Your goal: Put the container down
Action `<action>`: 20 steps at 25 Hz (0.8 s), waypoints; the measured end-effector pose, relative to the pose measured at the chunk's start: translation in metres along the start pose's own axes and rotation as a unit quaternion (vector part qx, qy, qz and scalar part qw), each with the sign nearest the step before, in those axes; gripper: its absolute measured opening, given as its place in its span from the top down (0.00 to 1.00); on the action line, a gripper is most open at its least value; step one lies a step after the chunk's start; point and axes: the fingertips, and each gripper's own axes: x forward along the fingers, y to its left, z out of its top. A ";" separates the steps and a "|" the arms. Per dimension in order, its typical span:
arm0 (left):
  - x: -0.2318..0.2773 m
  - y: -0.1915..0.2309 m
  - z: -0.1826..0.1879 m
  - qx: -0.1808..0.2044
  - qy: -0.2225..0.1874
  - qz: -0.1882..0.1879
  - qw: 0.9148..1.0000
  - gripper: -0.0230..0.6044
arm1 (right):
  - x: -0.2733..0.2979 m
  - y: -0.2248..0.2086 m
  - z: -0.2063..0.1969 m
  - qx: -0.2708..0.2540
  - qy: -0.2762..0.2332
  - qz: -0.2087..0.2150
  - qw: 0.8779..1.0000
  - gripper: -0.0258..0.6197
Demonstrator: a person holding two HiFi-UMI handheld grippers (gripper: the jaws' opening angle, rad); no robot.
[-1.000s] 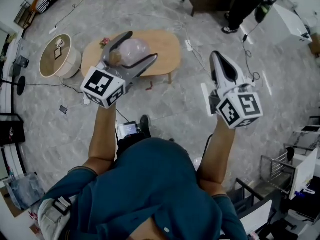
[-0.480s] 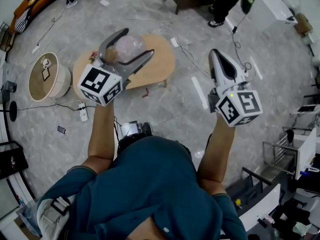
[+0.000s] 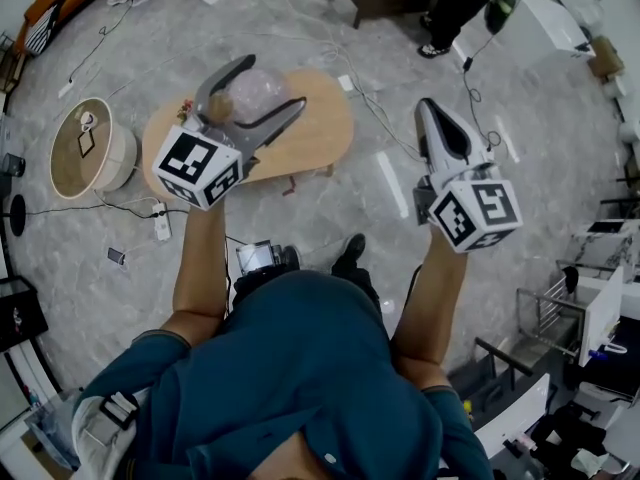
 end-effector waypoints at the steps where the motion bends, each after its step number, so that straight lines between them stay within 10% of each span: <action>1: 0.001 0.003 -0.001 0.000 0.002 0.005 1.000 0.31 | 0.005 -0.002 -0.001 0.001 0.000 0.005 1.000 0.94; 20: 0.058 0.054 -0.023 -0.008 0.031 0.148 0.988 0.31 | 0.141 -0.079 0.003 0.001 0.009 0.155 0.988 0.94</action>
